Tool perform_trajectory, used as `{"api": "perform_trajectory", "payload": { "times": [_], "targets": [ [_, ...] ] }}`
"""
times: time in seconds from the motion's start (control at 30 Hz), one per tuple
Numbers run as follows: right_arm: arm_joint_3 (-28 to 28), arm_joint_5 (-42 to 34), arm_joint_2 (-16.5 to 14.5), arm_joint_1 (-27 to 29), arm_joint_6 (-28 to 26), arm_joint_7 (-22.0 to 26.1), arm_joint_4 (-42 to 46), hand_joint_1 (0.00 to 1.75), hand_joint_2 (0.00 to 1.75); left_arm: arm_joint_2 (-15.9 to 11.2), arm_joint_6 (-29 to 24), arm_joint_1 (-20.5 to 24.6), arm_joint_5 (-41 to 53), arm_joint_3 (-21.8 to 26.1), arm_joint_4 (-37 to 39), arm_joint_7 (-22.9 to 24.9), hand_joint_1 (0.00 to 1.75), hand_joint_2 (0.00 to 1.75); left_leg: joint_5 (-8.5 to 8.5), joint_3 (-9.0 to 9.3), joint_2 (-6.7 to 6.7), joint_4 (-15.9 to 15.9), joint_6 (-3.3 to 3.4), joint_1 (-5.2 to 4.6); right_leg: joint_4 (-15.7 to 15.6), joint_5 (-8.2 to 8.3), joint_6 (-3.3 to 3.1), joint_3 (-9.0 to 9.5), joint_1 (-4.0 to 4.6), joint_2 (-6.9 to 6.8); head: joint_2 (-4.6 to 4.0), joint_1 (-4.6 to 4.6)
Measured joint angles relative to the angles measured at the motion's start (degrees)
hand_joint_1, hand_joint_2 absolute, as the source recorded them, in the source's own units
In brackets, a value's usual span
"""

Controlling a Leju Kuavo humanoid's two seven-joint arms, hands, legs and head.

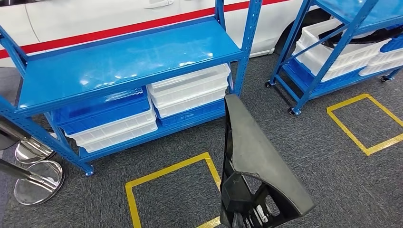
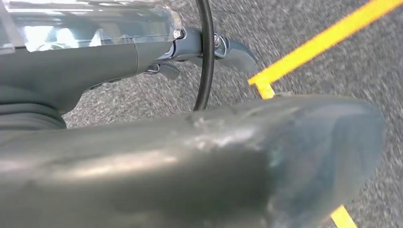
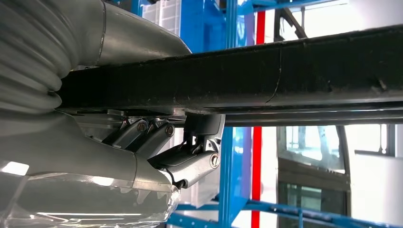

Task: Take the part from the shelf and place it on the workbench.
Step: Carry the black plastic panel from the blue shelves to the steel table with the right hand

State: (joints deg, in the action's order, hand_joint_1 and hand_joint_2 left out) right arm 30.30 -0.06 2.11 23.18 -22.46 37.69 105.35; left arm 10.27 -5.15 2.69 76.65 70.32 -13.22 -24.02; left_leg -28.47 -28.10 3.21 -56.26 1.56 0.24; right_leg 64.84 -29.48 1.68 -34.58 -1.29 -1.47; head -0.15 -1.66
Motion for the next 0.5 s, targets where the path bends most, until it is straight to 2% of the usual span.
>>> {"api": "perform_trajectory", "payload": {
  "times": [0.03, 0.07, 0.1, 0.17, 0.23, 0.3, 0.33, 0.37, 0.4, 0.43, 0.47, 0.5],
  "targets": [
    [-0.04, -0.03, -0.01, 0.00, 0.11, -0.02, 0.02, 1.75, 1.75, 0.04, 0.03, -0.01, 0.00, 0.02, 0.00, 0.00, 0.00, 0.00, -0.32, -0.14, 0.42, -0.57, -0.42, -0.07, -3.07, 0.90, -0.26, 1.68, 0.03, -0.78, 0.00, -0.01],
    [-0.07, -0.07, -0.02, 0.03, 0.26, -0.03, 0.03, 1.75, 1.75, 0.07, 0.03, -0.01, 0.00, 0.03, 0.00, 0.00, 0.00, 0.00, -0.58, -0.25, 0.79, -1.02, -0.82, -0.19, -4.95, 1.25, -0.61, 2.59, 0.14, -1.30, 0.00, -0.01],
    [-0.10, -0.11, -0.03, 0.07, 0.40, -0.05, 0.04, 1.75, 1.75, 0.07, 0.03, 0.03, 0.00, 0.05, 0.00, 0.00, 0.00, 0.00, -0.74, -0.34, 1.15, -1.28, -1.14, -0.33, -5.42, 1.07, -1.09, 2.63, 0.31, -1.36, 0.00, -0.02],
    [-0.15, -0.16, -0.04, 0.24, 0.57, -0.07, 0.06, 1.75, 1.75, 0.08, 0.03, 0.19, 0.00, 0.06, 0.00, 0.00, 0.00, 0.00, -0.94, -0.28, 1.75, -1.46, -1.60, -0.29, -5.43, 1.38, -1.87, 2.30, 0.32, -0.25, 0.00, -0.02],
    [-0.19, -0.36, -0.09, 0.36, 0.77, -0.08, 0.07, 1.75, 1.75, 0.11, 0.04, 0.29, 0.02, 0.06, 0.00, 0.01, 0.00, 0.00, -2.46, -0.80, 0.48, -3.12, -2.18, -0.03, -5.58, 1.71, -2.53, 2.04, 0.16, 0.64, 0.00, -0.02],
    [-0.24, -0.80, -0.16, 0.41, 1.13, -0.06, 0.07, 1.75, 1.75, 0.17, 0.05, 0.24, 0.06, 0.08, 0.00, 0.03, 0.00, 0.00, -6.21, -3.44, -1.76, -9.23, -2.63, 0.20, -5.63, 2.01, -3.03, 1.66, 0.08, 1.56, 0.00, -0.03],
    [-0.27, -1.12, -0.19, 0.44, 1.38, -0.05, 0.07, 1.75, 1.75, 0.19, 0.05, 0.17, 0.08, 0.09, 0.00, 0.05, 0.00, 0.00, -8.12, -5.27, -2.34, -13.33, -2.72, 0.26, -5.61, 2.13, -3.18, 1.44, 0.10, 2.14, 0.00, -0.03],
    [-0.32, -1.52, -0.20, 0.49, 1.67, -0.03, 0.06, 1.75, 1.75, 0.20, 0.05, 0.09, 0.09, 0.13, 0.00, 0.07, 0.00, 0.00, -9.26, -6.81, -2.57, -16.68, -2.73, 0.29, -5.59, 2.22, -3.24, 1.28, 0.14, 2.77, 0.00, -0.03],
    [-0.39, -2.00, -0.20, 0.57, 2.00, 0.01, 0.05, 1.75, 1.75, 0.20, 0.05, 0.02, 0.11, 0.17, 0.00, 0.09, 0.00, 0.00, -9.28, -7.55, -2.66, -18.28, -2.67, 0.30, -5.56, 2.31, -3.23, 1.19, 0.17, 3.46, 0.00, -0.03],
    [-0.47, -2.45, -0.24, 0.64, 2.32, 0.06, 0.05, 1.75, 1.75, 0.20, 0.05, -0.02, 0.13, 0.23, 0.00, 0.10, 0.00, 0.00, -8.10, -7.21, -2.75, -17.53, -2.54, 0.30, -5.52, 2.37, -3.16, 1.17, 0.17, 4.18, 0.00, -0.03],
    [-0.56, -2.86, -0.31, 0.70, 2.61, 0.12, 0.05, 1.75, 1.75, 0.20, 0.05, -0.03, 0.14, 0.31, 0.00, 0.11, 0.00, 0.00, -6.04, -5.90, -3.06, -14.67, -2.33, 0.31, -5.48, 2.43, -3.07, 1.21, 0.17, 4.93, 0.00, -0.03],
    [-0.65, -3.21, -0.38, 0.74, 2.88, 0.21, 0.05, 1.75, 1.75, 0.20, 0.05, -0.05, 0.16, 0.38, 0.00, 0.13, 0.00, 0.00, -3.81, -4.08, -4.18, -10.58, -2.04, 0.34, -5.46, 2.52, -2.94, 1.23, 0.11, 5.68, 0.00, -0.03]
  ]
}}
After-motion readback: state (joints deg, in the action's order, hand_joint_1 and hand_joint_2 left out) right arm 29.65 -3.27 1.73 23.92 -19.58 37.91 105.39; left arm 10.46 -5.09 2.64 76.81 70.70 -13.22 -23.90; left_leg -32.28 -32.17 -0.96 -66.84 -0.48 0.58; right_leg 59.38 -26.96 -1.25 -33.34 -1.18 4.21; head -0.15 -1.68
